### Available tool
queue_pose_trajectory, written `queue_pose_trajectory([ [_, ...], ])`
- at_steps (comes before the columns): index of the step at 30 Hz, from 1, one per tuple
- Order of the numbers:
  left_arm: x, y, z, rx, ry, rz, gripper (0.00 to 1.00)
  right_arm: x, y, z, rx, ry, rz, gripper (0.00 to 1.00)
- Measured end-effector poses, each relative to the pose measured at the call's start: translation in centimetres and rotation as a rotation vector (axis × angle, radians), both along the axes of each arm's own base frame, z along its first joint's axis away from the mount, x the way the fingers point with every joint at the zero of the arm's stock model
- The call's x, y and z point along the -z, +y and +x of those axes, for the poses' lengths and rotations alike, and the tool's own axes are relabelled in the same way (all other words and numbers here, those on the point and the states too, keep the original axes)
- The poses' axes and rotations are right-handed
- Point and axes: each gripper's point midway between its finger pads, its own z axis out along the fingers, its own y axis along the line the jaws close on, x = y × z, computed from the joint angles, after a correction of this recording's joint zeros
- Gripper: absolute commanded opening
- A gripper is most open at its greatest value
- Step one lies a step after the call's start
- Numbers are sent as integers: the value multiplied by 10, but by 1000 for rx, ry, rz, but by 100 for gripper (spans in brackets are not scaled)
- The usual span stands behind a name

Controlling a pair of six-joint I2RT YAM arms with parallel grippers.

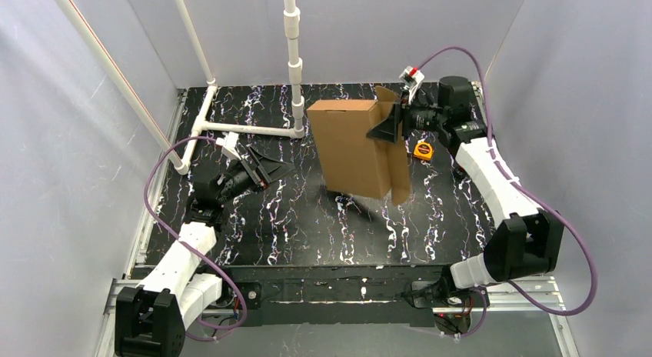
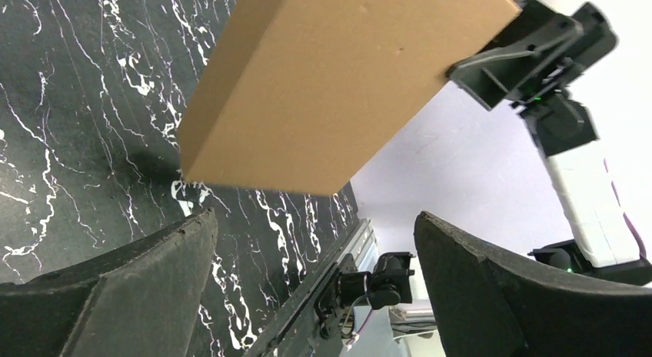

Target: Fold the paper box

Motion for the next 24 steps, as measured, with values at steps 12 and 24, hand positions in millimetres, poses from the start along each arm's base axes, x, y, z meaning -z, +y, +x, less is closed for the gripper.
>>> queue_pose_trajectory([
  [12, 17, -2, 3, 19, 47, 18, 98, 122, 8, 0, 145, 710, 294, 84],
  [24, 28, -4, 7, 21, 123, -1, 98, 182, -21, 30, 299, 668, 196, 98],
])
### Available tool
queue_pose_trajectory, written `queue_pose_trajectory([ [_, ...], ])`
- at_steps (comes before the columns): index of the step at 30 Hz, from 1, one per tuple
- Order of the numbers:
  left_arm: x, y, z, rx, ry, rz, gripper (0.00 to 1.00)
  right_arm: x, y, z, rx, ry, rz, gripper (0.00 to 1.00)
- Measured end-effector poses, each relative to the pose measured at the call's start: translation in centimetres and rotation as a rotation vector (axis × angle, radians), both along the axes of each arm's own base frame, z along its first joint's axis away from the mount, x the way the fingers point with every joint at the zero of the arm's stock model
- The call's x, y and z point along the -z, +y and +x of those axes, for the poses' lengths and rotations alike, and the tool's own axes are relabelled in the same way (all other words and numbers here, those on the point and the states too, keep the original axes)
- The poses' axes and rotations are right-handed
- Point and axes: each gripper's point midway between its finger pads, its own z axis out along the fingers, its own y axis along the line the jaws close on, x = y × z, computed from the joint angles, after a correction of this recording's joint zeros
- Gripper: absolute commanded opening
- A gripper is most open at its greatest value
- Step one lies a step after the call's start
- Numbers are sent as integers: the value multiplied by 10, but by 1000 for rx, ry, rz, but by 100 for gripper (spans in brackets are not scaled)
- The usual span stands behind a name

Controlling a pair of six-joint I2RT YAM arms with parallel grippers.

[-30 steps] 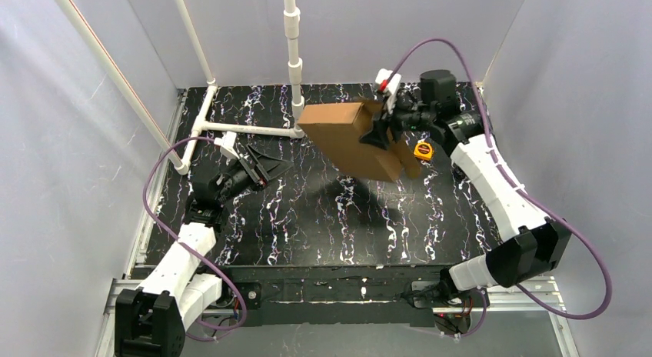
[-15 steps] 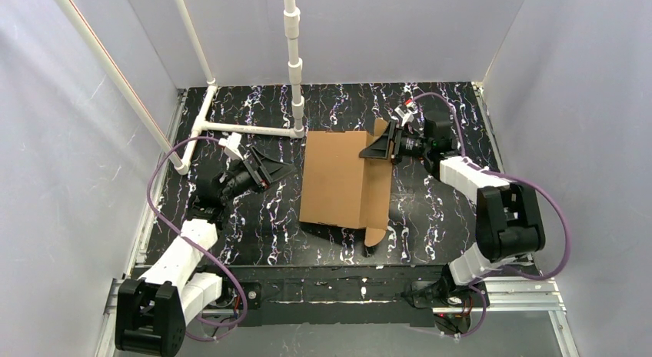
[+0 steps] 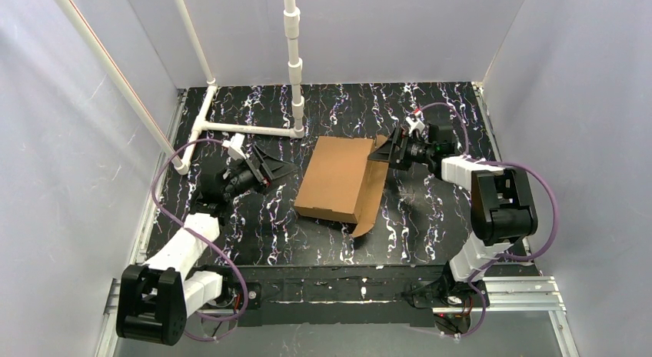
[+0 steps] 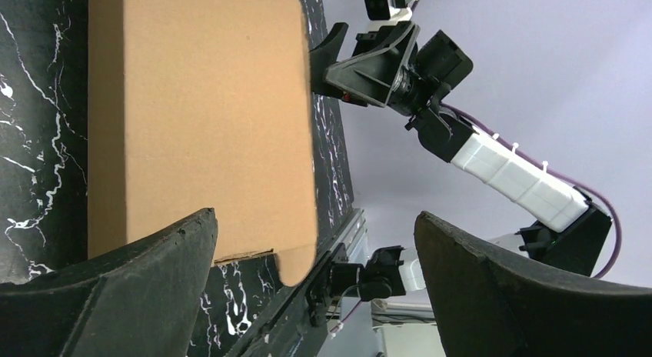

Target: Fold the paper box

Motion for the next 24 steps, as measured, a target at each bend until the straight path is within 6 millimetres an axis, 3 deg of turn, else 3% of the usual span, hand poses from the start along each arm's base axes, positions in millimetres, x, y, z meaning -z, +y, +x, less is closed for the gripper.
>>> queue_pose_trajectory([
  [6, 4, -10, 27, 42, 93, -16, 98, 40, -68, 19, 115, -89, -265, 98],
  [8, -2, -13, 37, 67, 57, 59, 98, 26, -82, 20, 64, -244, -368, 98],
  [9, -4, -19, 38, 78, 34, 129, 98, 2, -85, 27, 16, -400, -413, 98],
  [12, -9, -36, 37, 107, -111, 452, 98, -29, -75, 31, -108, -666, -413, 95],
  [15, 17, -25, 33, 119, -89, 585, 97, -18, -57, 25, -248, -662, -359, 98],
  [17, 33, -21, 33, 122, -55, 644, 93, -9, -44, 7, -342, -709, -383, 98],
  [20, 54, -21, 23, 141, -8, 695, 92, -8, -28, -46, -497, -816, -376, 98],
  [21, 60, -21, 17, 144, 5, 702, 92, -11, -25, -66, -549, -867, -366, 98],
  [24, 81, -14, -6, 128, 63, 688, 92, -16, -26, -100, -688, -1028, -355, 98],
])
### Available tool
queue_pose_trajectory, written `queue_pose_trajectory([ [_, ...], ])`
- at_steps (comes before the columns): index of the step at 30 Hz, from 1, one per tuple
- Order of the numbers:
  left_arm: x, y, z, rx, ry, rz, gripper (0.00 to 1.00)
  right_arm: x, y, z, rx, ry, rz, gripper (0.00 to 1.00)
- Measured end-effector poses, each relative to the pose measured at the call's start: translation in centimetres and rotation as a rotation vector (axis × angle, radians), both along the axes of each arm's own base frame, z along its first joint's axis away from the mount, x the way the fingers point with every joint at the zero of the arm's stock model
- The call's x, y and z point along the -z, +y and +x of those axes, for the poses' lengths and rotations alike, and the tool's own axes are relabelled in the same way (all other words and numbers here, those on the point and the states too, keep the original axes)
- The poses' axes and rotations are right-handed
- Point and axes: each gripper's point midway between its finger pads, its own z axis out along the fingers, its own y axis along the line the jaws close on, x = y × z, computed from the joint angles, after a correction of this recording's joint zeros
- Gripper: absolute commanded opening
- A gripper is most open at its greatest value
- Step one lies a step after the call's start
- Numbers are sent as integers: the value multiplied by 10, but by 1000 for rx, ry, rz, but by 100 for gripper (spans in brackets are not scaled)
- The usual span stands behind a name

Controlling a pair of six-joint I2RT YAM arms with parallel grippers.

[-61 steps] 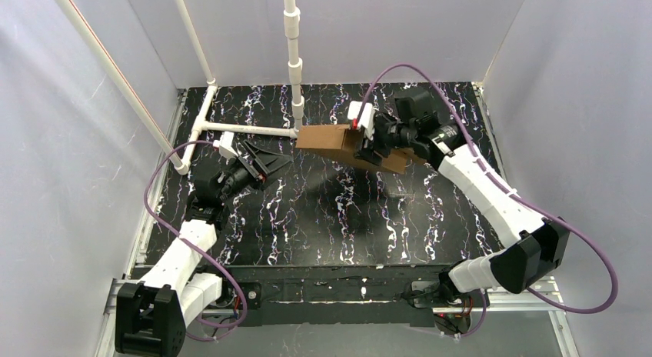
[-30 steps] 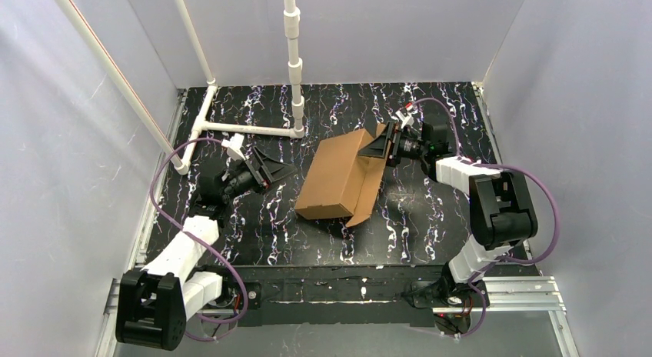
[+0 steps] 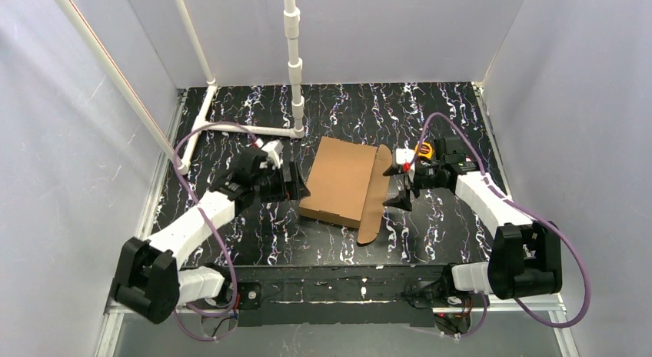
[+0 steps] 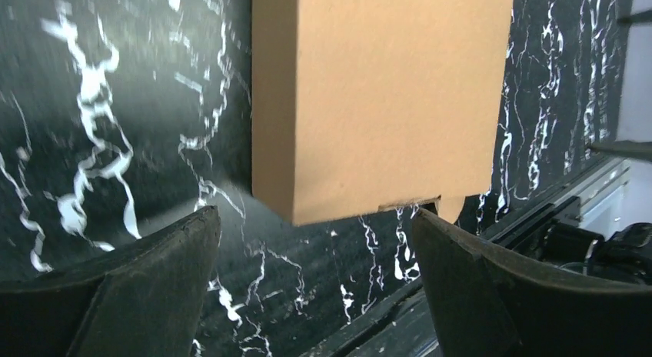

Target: Fold the paper box

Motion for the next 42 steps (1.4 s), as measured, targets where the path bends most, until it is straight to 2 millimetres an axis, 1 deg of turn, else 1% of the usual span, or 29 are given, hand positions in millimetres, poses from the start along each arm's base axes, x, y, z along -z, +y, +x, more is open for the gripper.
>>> queue_pose_trajectory([
  [1, 7, 4, -11, -21, 20, -17, 91, 2, -1, -6, -32, -19, -9, 98],
  [3, 12, 4, -24, -53, 49, -67, 87, 14, -2, -23, -129, -59, -41, 98],
  [6, 15, -6, -41, -84, 105, -173, 84, 29, -3, -45, -239, -101, -75, 97],
  [7, 16, -10, -46, -95, 126, -198, 76, 33, -3, -52, -268, -114, -85, 96],
  [8, 16, -19, -56, -70, 143, -210, 71, 38, -3, -59, -300, -135, -96, 95],
  [10, 14, -31, -69, -51, 156, -236, 70, 42, -3, -69, -334, -162, -110, 91],
  [11, 11, -41, -82, -35, 154, -254, 70, 45, -3, -76, -356, -182, -123, 89],
  [12, 10, -46, -88, -20, 153, -258, 68, 46, -3, -79, -366, -190, -131, 86],
  [13, 9, -54, -98, 0, 159, -262, 66, 48, -1, -83, -383, -200, -143, 85],
  [14, 9, -60, -104, 13, 157, -259, 65, 50, -1, -86, -395, -206, -152, 85],
  [16, 13, -74, -116, 45, 158, -247, 60, 59, 0, -94, -422, -213, -180, 83],
  [18, 22, -84, -122, 58, 161, -223, 54, 71, -2, -102, -441, -203, -209, 78],
  [20, 31, -90, -122, 56, 162, -209, 52, 79, -3, -106, -454, -205, -231, 74],
  [22, 37, -94, -119, 49, 157, -203, 52, 82, 2, -107, -472, -219, -244, 72],
  [23, 37, -96, -117, 46, 150, -208, 51, 84, 8, -109, -497, -238, -248, 71],
  [25, 36, -97, -114, 40, 133, -215, 49, 85, 13, -111, -517, -249, -248, 70],
  [28, 32, -96, -108, 32, 91, -222, 49, 90, 24, -112, -547, -270, -252, 68],
  [32, 19, -90, -100, 65, -38, -207, 49, 97, 31, -114, -570, -293, -273, 65],
  [36, -1, -77, -87, 87, -219, -174, 44, 99, 37, -116, -591, -313, -284, 62],
  [37, -8, -72, -82, 83, -278, -159, 44, 100, 40, -116, -597, -324, -287, 62],
  [40, -21, -61, -71, 54, -381, -128, 44, 102, 44, -117, -613, -341, -302, 59],
  [42, -26, -54, -64, 28, -424, -107, 44, 106, 46, -118, -627, -350, -318, 58],
])
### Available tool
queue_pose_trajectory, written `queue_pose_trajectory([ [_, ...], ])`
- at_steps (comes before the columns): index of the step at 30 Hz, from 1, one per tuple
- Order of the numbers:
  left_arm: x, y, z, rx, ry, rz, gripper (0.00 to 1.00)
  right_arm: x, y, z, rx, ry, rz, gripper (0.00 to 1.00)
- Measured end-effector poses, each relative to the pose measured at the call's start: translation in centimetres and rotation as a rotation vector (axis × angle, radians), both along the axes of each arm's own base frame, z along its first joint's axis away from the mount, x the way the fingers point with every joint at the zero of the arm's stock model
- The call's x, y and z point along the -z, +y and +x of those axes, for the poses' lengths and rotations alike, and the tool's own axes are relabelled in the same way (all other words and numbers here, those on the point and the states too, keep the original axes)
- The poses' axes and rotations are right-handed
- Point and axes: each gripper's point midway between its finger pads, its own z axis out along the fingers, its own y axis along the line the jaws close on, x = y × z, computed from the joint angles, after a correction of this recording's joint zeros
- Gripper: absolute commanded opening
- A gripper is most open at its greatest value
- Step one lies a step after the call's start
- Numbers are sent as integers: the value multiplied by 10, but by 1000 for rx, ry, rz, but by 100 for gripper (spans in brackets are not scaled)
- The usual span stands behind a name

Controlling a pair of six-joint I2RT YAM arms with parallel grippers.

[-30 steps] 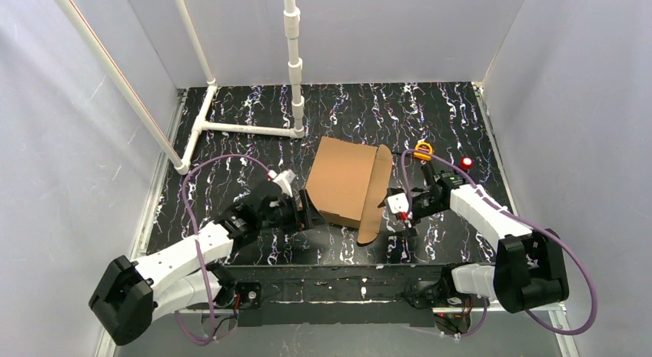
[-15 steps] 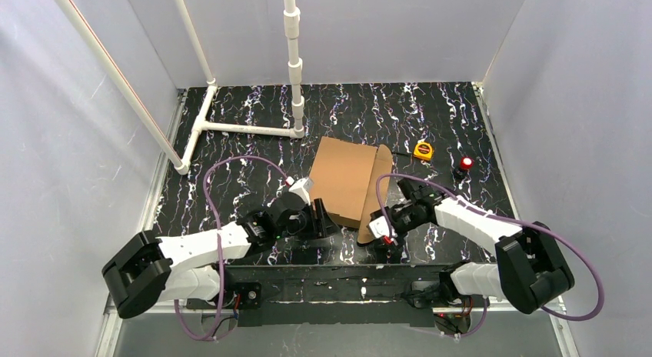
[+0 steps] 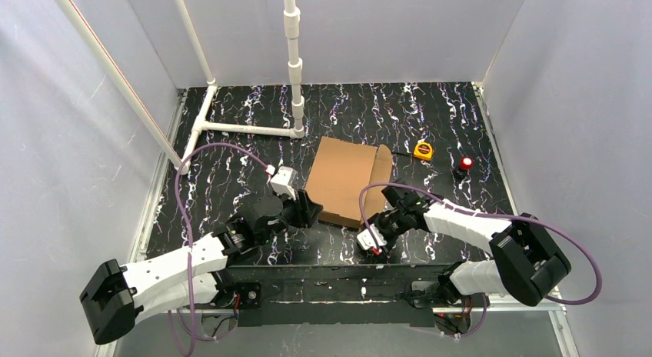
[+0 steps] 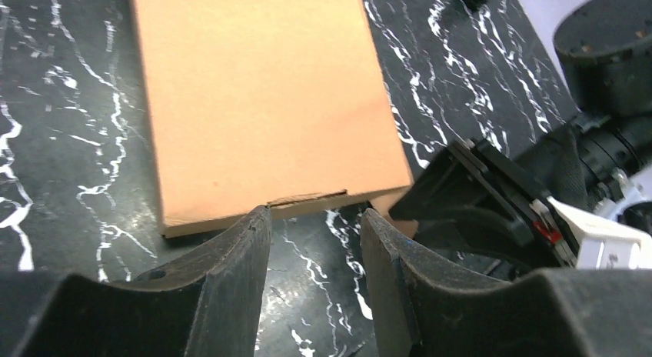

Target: Fold the paper box

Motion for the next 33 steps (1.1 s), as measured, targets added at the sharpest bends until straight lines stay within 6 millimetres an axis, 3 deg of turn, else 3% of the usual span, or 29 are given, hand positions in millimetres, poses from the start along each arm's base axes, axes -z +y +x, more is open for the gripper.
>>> queue_pose_trajectory([
  [10, 18, 19, 9, -95, -12, 69, 44, 7, -1, -1, -2, -19, -46, 35],
  [25, 30, 28, 8, -128, 9, 70, 49, -1, -20, 23, 159, -31, -74, 15],
  [30, 32, 25, 5, -102, 12, 83, 70, -8, -26, 35, 242, -7, -67, 14],
  [33, 34, 23, 3, -76, 8, 96, 94, -9, -30, 41, 290, 10, -68, 15],
])
